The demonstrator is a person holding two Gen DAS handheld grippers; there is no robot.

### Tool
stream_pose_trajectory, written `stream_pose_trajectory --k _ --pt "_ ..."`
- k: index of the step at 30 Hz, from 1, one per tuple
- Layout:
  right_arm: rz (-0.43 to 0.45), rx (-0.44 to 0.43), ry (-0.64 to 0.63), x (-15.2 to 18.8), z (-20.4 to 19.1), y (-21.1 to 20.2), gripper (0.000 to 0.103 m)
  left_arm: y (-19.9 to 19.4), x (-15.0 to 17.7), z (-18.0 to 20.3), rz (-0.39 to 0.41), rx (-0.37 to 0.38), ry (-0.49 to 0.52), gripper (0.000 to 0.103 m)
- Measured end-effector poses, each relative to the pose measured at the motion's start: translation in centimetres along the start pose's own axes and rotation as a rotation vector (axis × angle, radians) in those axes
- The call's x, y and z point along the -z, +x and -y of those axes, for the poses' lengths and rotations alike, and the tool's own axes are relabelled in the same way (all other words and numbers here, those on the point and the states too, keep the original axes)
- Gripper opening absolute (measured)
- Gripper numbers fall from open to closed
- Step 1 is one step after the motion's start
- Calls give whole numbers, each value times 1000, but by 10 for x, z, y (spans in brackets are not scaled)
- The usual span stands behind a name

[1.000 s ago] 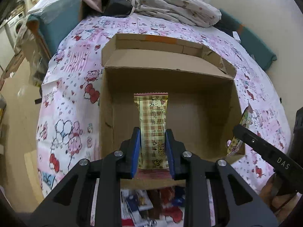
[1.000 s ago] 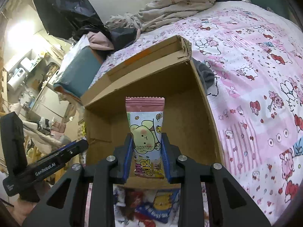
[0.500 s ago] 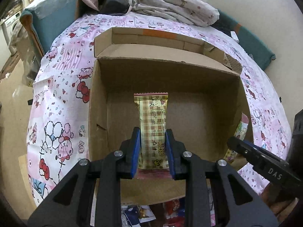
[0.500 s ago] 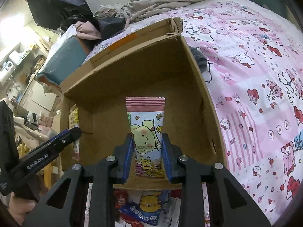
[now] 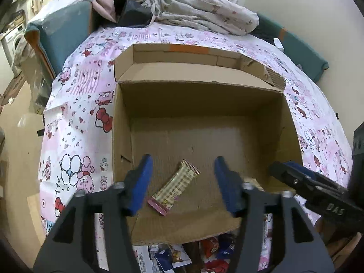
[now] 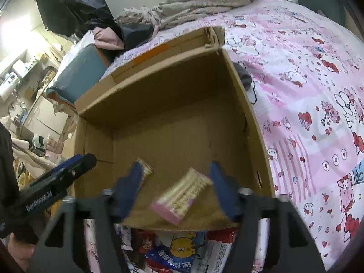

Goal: Organize snacks
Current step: 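Carry both snacks over the box and open both tools to drop them, then grasp the blue-and-white bar with the left tool while the right tool grasps the red-and-white bar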

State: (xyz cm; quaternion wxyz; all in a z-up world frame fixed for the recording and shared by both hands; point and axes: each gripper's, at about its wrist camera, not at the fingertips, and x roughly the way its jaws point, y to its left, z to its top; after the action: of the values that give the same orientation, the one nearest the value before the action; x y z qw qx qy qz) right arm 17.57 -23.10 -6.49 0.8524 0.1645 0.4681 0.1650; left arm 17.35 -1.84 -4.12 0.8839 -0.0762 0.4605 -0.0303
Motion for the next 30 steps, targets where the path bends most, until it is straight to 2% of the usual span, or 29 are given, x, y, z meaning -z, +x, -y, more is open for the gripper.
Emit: stream_pose_trajectory --k 3,5,16,23,28,30 --pt "15 1 -4 -2 -1 -4 84 -6 1 -1 25 -2 -5 81" --pt "18 -2 5 -3 0 -5 84 -10 2 -1 29 4 -5 84" --pt "46 -1 -11 -1 -6 -21 84 -34 9 -10 65 -24 -6 84" --pt "59 10 -17 10 -5 -42 84 -57 11 -19 119 -55 -13 84" --pt "74 17 -22 16 -5 -57 84 -67 15 -26 104 -74 -20 84" --pt "77 18 -21 21 -5 -62 84 -73 17 -26 107 -103 -6 84"
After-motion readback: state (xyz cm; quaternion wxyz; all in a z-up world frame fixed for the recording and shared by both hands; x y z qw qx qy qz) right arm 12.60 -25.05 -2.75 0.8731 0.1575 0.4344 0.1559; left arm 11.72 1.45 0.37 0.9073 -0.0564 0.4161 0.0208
